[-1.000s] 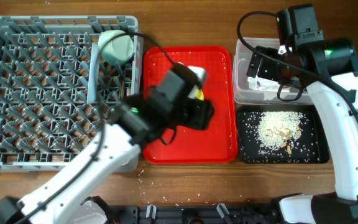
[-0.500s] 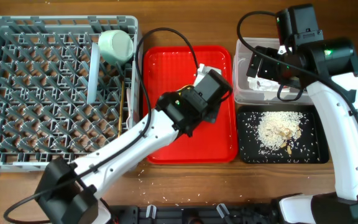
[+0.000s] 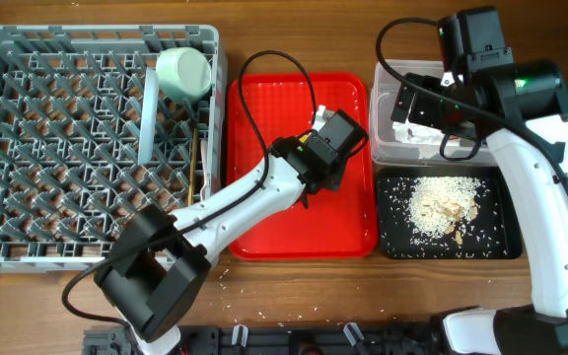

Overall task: Sort waste into correct bins and load items into the dishwasher rack
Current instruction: 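Grasp the yellow cup's rim with the left gripper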

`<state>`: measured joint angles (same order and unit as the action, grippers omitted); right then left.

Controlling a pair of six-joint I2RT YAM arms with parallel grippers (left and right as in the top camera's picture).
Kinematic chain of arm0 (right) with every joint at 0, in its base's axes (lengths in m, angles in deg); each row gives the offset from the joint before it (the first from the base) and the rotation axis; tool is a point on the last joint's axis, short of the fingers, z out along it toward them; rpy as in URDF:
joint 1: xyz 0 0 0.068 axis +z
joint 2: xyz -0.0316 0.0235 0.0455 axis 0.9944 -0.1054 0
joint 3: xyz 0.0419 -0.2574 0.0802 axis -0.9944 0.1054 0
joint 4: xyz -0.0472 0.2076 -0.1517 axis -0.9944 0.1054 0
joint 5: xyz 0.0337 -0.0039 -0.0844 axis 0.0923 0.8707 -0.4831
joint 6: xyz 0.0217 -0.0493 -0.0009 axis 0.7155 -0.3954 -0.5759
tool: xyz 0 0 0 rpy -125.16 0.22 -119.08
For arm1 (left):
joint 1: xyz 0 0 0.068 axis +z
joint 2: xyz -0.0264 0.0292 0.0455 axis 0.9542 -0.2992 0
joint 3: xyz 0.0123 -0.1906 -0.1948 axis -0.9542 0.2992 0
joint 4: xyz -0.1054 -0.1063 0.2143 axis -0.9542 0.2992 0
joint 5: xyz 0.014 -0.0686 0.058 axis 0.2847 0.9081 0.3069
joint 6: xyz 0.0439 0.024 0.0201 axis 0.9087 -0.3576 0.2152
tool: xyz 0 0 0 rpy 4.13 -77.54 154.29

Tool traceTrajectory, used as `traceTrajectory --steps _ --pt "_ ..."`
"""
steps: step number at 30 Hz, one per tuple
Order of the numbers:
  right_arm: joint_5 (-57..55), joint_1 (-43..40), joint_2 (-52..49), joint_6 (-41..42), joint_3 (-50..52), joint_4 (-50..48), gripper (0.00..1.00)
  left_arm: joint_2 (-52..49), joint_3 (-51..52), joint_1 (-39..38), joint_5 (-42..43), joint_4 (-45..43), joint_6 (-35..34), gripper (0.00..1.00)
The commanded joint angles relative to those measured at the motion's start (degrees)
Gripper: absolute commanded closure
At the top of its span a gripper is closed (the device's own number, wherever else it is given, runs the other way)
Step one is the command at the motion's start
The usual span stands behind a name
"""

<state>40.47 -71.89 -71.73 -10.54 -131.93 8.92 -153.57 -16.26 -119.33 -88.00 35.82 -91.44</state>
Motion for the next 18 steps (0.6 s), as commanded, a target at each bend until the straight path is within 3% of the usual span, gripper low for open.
traceTrajectory --steps 1,6,10,12,18 --pt "-0.6 -0.1 -0.4 1.0 -0.3 -0.2 0.0 -0.7 -0.1 0.4 0.1 1.3 0.5 0.89" --pt "-0.6 -0.1 -0.4 1.0 -0.3 -0.2 0.0 -0.7 -0.1 0.4 0.0 3.1 0.6 0.96" --pt "-0.6 -0.1 -0.4 1.1 -0.3 -0.2 0.0 -0.7 -0.1 0.4 0.0 5.0 0.9 0.91" --pt "-0.6 -0.1 -0.4 1.0 -0.3 -0.2 0.0 -0.6 -0.1 0.4 -0.1 5.4 0.9 0.96" --pt "-0.6 -0.1 -0.4 1.1 -0.3 -0.2 0.0 1.3 -0.9 1.8 0.2 5.5 0.9 0.96"
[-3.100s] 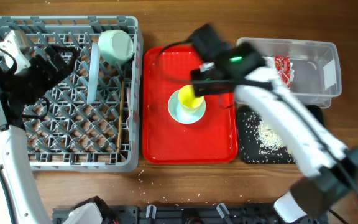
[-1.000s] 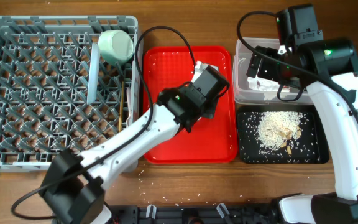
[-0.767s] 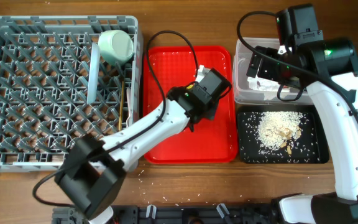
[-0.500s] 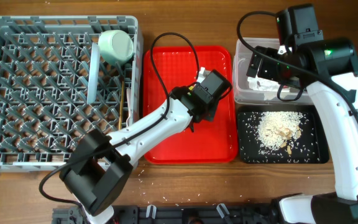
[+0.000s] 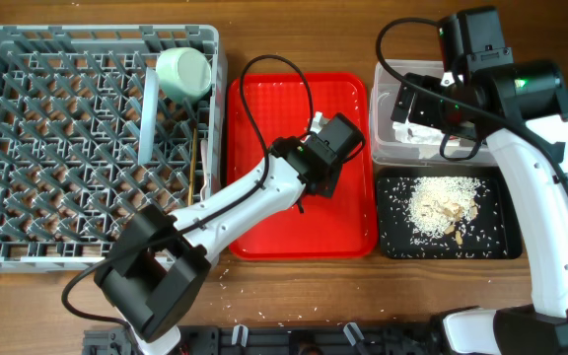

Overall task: Sort waste into correct bins and load items into the dishwasher rack
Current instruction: 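Grasp the yellow cup's rim with the left gripper, then lift the yellow cup and set it into the rack with the left gripper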

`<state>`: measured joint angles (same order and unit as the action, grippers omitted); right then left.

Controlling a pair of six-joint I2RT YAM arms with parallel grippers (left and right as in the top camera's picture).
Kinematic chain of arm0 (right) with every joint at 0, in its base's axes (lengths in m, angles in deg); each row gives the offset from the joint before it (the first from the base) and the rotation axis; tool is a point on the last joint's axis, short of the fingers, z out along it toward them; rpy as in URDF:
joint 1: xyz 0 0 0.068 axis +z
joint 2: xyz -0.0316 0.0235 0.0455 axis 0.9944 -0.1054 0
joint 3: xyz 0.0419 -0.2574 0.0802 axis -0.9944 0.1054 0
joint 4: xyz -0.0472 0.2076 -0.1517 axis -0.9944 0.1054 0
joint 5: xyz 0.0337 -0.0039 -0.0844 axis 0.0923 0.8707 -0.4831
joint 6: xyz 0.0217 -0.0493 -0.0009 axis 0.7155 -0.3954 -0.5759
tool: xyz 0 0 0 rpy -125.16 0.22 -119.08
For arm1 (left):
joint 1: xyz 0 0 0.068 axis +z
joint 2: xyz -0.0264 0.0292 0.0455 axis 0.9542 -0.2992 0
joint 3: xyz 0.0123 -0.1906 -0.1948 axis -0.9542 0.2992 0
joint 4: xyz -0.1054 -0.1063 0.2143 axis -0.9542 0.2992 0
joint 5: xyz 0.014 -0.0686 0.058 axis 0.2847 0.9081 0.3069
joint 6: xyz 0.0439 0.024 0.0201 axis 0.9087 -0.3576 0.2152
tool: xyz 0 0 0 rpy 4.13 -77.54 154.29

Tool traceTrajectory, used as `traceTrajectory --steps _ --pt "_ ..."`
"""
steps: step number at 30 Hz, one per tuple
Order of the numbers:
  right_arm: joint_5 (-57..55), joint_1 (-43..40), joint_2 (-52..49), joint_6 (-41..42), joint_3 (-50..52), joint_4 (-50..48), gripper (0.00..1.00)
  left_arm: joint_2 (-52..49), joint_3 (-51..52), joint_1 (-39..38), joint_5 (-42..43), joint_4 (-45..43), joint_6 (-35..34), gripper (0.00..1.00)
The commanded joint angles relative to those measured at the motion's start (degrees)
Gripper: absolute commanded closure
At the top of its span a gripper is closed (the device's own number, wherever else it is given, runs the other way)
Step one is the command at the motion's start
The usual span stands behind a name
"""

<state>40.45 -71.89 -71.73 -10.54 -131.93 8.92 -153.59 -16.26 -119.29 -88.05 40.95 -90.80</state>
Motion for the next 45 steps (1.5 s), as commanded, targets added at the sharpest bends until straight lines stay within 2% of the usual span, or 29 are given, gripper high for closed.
traceTrajectory --steps 1,4,7,10,12,19,25,29,31,34,39,45 --pt "-0.6 -0.1 -0.4 1.1 -0.3 -0.2 0.0 2.7 -2.5 3.0 2.9 1.3 0.3 0.96" --pt "-0.6 -0.1 -0.4 1.1 -0.3 -0.2 0.0 6.5 -9.6 8.5 12.9 6.8 0.3 0.96" --pt "-0.6 -0.1 -0.4 1.1 -0.3 -0.2 0.0 11.2 -17.2 18.6 35.1 12.8 0.3 0.96" --pt "-0.6 -0.1 -0.4 1.1 -0.3 -0.2 0.0 14.7 -17.4 29.1 45.4 18.4 1.5 0.96" --pt "-0.6 -0.1 -0.4 1.0 -0.3 -0.2 0.0 15.0 -17.4 35.7 52.6 24.7 7.1 0.96" --pt "-0.6 -0.1 -0.4 1.1 -0.3 -0.2 0.0 14.9 -8.8 57.3 78.1 43.5 35.9 0.96" --pt "-0.6 -0.1 -0.4 1.1 -0.3 -0.2 0.0 14.9 11.1 72.8 87.3 43.5 48.2 0.96" --pt "-0.6 -0.1 -0.4 1.1 -0.3 -0.2 0.0 14.8 21.6 84.5 87.4 38.0 48.2 0.96" --pt "-0.6 -0.1 -0.4 1.1 -0.3 -0.2 0.0 14.8 24.8 87.3 86.2 35.3 48.2 0.96" --pt "-0.6 -0.1 -0.4 1.1 -0.3 -0.2 0.0 14.8 28.7 88.6 86.1 31.2 47.9 0.96" --pt "-0.6 -0.1 -0.4 1.1 -0.3 -0.2 0.0 14.5 29.8 88.5 87.4 30.1 47.9 0.96" --pt "-0.6 -0.1 -0.4 1.1 -0.3 -0.2 0.0 14.5 29.8 85.1 93.9 27.7 47.9 0.96"
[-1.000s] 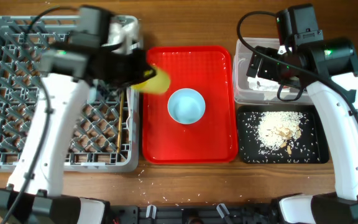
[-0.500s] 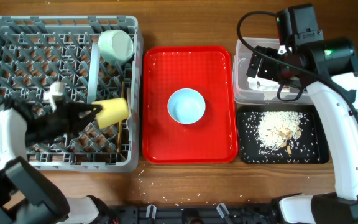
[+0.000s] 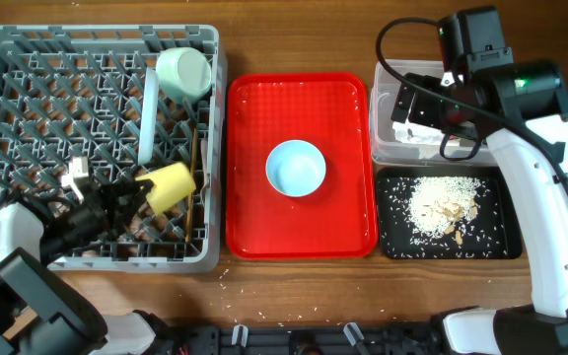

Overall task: Sort waste into correct bins and load items into the dishwasher rack
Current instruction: 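Lift the yellow cup and set it into the rack with the left gripper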

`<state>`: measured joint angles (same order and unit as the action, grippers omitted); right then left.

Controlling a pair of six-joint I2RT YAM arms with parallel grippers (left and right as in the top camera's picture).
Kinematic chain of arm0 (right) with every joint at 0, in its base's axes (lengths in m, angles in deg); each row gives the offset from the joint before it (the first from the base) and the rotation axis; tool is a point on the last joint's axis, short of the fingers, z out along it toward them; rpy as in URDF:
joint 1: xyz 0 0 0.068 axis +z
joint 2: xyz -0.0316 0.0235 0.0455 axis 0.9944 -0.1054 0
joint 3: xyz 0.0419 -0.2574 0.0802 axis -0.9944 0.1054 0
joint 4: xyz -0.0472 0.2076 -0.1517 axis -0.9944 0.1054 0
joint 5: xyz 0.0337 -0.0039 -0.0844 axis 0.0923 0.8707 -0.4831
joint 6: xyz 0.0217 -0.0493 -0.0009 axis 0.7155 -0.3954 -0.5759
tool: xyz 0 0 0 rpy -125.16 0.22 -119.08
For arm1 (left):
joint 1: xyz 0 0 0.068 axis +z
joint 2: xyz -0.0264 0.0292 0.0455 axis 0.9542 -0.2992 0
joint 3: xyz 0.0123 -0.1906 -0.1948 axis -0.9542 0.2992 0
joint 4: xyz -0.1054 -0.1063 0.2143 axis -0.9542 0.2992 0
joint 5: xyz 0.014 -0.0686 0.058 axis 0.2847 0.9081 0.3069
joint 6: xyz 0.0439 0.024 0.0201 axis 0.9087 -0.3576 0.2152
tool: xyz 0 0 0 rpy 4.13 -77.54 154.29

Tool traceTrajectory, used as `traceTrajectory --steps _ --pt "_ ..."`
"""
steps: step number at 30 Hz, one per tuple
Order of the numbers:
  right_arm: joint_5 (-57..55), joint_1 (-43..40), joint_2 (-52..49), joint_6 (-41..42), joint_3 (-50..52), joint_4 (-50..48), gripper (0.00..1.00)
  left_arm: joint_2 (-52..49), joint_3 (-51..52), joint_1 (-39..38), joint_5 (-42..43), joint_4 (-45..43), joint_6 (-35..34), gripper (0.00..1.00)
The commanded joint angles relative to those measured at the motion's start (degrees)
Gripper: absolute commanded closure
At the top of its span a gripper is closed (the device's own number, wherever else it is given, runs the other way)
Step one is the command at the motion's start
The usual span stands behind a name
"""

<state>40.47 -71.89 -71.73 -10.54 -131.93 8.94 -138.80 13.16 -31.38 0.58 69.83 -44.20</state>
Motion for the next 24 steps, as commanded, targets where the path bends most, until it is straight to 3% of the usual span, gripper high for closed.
traceTrajectory --steps 1,6,12,17,18,19,20,24 --pt "-0.6 -0.1 -0.4 1.1 -0.3 -0.2 0.0 -0.3 0.4 -4.4 6.5 -1.8 1.3 0.96" --pt "-0.6 -0.1 -0.4 1.1 -0.3 -0.2 0.0 -0.3 0.4 -5.2 4.2 -4.5 -1.7 0.96" --pt "-0.6 -0.1 -0.4 1.1 -0.3 -0.2 0.0 -0.3 0.4 -2.8 -13.6 -6.1 -1.8 0.96" --pt "-0.6 -0.1 -0.4 1.0 -0.3 -0.2 0.0 -0.3 0.4 1.4 -19.6 -11.7 -14.1 0.94" --pt "-0.6 -0.1 -0.4 1.1 -0.3 -0.2 0.0 -0.3 0.4 2.3 -19.8 -12.4 -15.3 0.89" --pt "-0.6 -0.1 -0.4 1.1 -0.3 -0.2 0.0 -0.3 0.4 3.4 -19.7 -12.9 -15.7 0.63" --pt "-0.6 -0.1 -0.4 1.1 -0.3 -0.2 0.0 -0.3 0.4 4.1 -19.7 -13.0 -15.7 0.0" --pt "-0.6 -0.1 -0.4 1.1 -0.3 -0.2 0.0 -0.3 -0.7 6.7 -18.4 -13.9 -19.1 0.0"
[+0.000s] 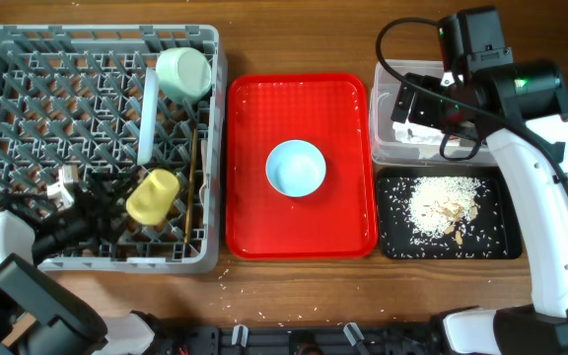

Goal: Sort waste into correct bins and load items into the dishwasher rack

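Observation:
A yellow cup (153, 195) lies on its side in the grey dishwasher rack (8, 44), near the rack's front right. My left gripper (114, 192) reaches in from the lower left, its fingers at the cup's left end and apparently shut on it. A light blue bowl (296, 168) sits mouth-up in the middle of the red tray (249, 222). My right gripper (407, 106) hovers over the clear bin (381, 148), which holds white paper waste (424, 138); nothing shows between its fingers.
A pale green cup (185, 72) rests at the rack's back right, with a long white utensil (147, 113) and a thin brown stick (192, 182) beside it. A black tray (491, 242) with rice and food scraps lies in front of the clear bin. Rice grains dot the table's front edge.
The yellow cup and my left gripper have shifted a little left and toward the front, and the cup now lies lower in the rack. My right arm has not moved.
My left arm first stretched across the red tray, its gripper over the tray's right half, and shifted slightly there. Then it was back at the rack holding a yellow cup, with the blue bowl showing on the tray. Now the cup lies in the rack.

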`<state>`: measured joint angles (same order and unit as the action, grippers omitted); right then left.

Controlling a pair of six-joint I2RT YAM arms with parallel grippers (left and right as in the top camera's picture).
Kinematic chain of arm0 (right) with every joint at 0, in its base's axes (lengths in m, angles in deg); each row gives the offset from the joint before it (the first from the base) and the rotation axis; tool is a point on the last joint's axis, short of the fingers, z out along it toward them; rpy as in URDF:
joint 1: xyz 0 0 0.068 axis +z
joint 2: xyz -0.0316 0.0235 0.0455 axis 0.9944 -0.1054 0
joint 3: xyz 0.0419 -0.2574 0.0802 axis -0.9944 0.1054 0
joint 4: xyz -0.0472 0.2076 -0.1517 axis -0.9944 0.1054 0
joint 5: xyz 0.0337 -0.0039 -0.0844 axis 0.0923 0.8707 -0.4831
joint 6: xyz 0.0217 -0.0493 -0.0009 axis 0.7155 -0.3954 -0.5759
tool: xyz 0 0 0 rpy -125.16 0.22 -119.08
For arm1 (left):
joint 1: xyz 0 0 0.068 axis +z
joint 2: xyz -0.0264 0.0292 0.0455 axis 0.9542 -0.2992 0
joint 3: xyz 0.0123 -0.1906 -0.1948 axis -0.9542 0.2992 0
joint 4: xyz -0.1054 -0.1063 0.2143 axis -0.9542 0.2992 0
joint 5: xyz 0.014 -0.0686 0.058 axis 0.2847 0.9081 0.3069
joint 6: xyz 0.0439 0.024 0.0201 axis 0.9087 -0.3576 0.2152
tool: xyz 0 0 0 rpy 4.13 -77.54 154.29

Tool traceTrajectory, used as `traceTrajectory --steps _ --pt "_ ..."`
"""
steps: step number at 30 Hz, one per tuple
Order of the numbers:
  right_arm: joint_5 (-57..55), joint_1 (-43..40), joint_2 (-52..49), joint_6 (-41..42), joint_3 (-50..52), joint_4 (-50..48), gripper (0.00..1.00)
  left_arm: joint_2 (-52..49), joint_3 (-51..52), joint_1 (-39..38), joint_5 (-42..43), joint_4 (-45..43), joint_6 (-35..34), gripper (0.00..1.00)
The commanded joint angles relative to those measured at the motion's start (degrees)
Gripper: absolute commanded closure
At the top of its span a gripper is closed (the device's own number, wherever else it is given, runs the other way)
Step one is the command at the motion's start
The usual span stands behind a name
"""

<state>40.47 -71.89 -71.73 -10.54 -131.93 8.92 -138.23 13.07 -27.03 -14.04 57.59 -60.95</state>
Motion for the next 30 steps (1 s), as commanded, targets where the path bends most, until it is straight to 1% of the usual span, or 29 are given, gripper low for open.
traceTrajectory --steps 1,3,6,8,10,11,14,15,16,17,18,19,20,21,22,23,24,25,27,28,30 --pt "-0.6 -0.1 -0.4 1.1 -0.3 -0.2 0.0 -0.8 -1.8 3.2 -2.8 -1.4 -3.1 0.0" --pt "-0.6 -0.1 -0.4 1.0 -0.3 -0.2 0.0 -0.2 -4.4 4.4 -0.7 0.5 -3.1 0.0" --pt "-0.6 -0.1 -0.4 1.1 -0.3 -0.2 0.0 3.2 -9.0 5.0 1.7 3.7 -3.4 0.0" --pt "-0.6 -0.1 -0.4 1.1 -0.3 -0.2 0.0 8.9 -10.7 4.1 3.1 3.9 -6.3 0.0" --pt "-0.6 -0.1 -0.4 1.1 -0.3 -0.2 0.0 13.9 -10.9 1.9 3.3 1.8 -8.6 0.0" --pt "-0.6 -0.1 -0.4 1.1 -0.3 -0.2 0.0 15.2 -10.9 1.0 3.3 1.1 -9.4 0.0" --pt "-0.6 -0.1 -0.4 1.0 -0.3 -0.2 0.0 17.5 -10.9 -2.7 3.8 1.8 -16.7 0.0" --pt "-0.6 -0.1 -0.4 1.1 -0.3 -0.2 0.0 17.5 -10.9 -5.0 4.7 2.4 -15.5 0.7" --pt "-0.6 -0.1 -0.4 1.1 -0.3 -0.2 0.0 17.5 -10.9 -6.8 3.6 2.9 -15.1 0.96" --pt "-0.6 -0.1 -0.4 1.1 -0.3 -0.2 0.0 17.5 -10.9 -8.9 1.0 3.4 -15.3 0.96" --pt "-0.6 -0.1 -0.4 1.1 -0.3 -0.2 0.0 17.5 -10.8 -12.3 -4.3 4.1 -15.4 0.96" --pt "-0.6 -0.1 -0.4 1.1 -0.3 -0.2 0.0 17.5 -10.7 -15.6 -11.3 4.3 -17.5 0.96" --pt "-0.6 -0.1 -0.4 1.1 -0.3 -0.2 0.0 17.5 -10.5 -18.9 -18.7 4.0 -20.7 0.96" --pt "-0.6 -0.1 -0.4 1.1 -0.3 -0.2 0.0 17.5 -10.2 -23.0 -28.7 3.0 -25.9 0.96" --pt "-0.6 -0.1 -0.4 1.1 -0.3 -0.2 0.0 17.5 -10.1 -25.8 -36.3 2.3 -30.3 0.96" --pt "-0.6 -0.1 -0.4 1.0 -0.3 -0.2 0.0 17.5 -10.1 -28.2 -42.8 2.1 -33.9 0.96" --pt "-0.6 -0.1 -0.4 1.1 -0.3 -0.2 0.0 17.5 -10.1 -30.5 -48.1 2.1 -36.2 0.96" --pt "-0.6 -0.1 -0.4 1.0 -0.3 -0.2 0.0 17.5 -10.1 -32.3 -52.1 2.2 -36.9 0.96" --pt "-0.6 -0.1 -0.4 1.1 -0.3 -0.2 0.0 17.5 -10.1 -33.7 -57.2 3.8 -37.5 0.96" --pt "-0.6 -0.1 -0.4 1.1 -0.3 -0.2 0.0 17.5 -10.1 -33.7 -57.7 4.6 -37.5 0.96" --pt "-0.6 -0.1 -0.4 1.1 -0.3 -0.2 0.01 17.5 -9.9 -33.7 -57.7 3.4 -37.5 0.96"
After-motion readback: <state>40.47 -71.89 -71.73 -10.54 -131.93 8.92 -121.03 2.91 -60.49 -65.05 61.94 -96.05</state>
